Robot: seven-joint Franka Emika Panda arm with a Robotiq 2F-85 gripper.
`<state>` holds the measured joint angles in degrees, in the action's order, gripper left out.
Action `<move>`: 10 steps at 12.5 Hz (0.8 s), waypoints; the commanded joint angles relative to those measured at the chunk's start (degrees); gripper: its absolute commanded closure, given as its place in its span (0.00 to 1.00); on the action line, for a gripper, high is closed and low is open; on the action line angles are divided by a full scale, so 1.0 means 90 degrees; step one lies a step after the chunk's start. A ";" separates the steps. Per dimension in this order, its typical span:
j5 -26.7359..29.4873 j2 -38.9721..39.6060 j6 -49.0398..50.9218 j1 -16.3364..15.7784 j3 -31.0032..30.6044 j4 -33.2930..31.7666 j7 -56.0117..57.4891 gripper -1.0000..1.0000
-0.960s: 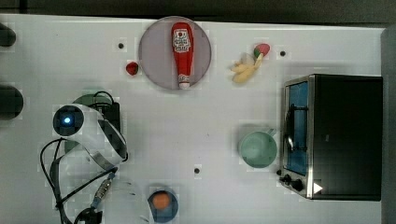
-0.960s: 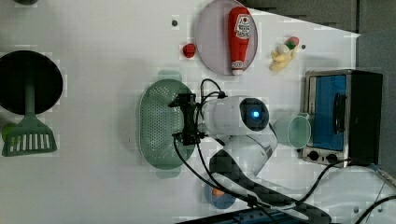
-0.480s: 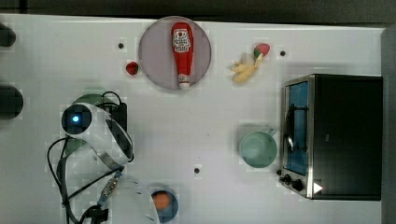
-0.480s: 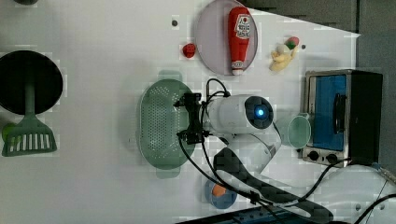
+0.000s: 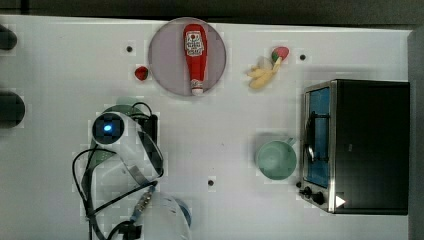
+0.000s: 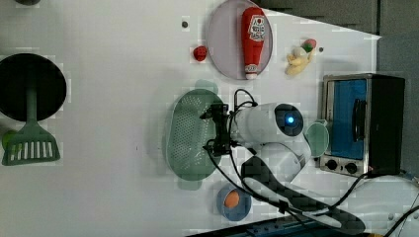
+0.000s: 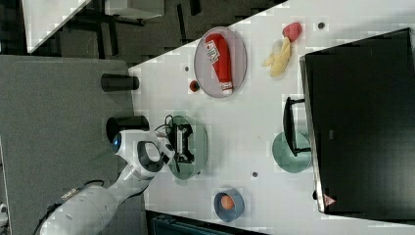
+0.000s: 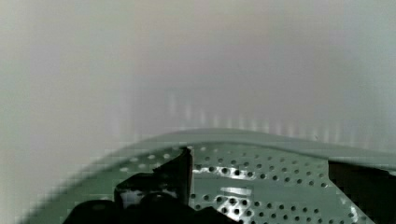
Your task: Drag strainer left to right.
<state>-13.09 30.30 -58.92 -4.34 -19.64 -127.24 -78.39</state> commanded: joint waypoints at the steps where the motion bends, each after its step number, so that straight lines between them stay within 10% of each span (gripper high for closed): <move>1: 0.0003 -0.0457 -0.0051 0.0476 0.0028 -0.0159 0.0771 0.00; 10: 0.0003 -0.0626 -0.0062 0.1176 0.0407 -0.0357 0.1798 0.00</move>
<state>-13.46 25.57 -60.65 5.46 -16.83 -130.26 -67.87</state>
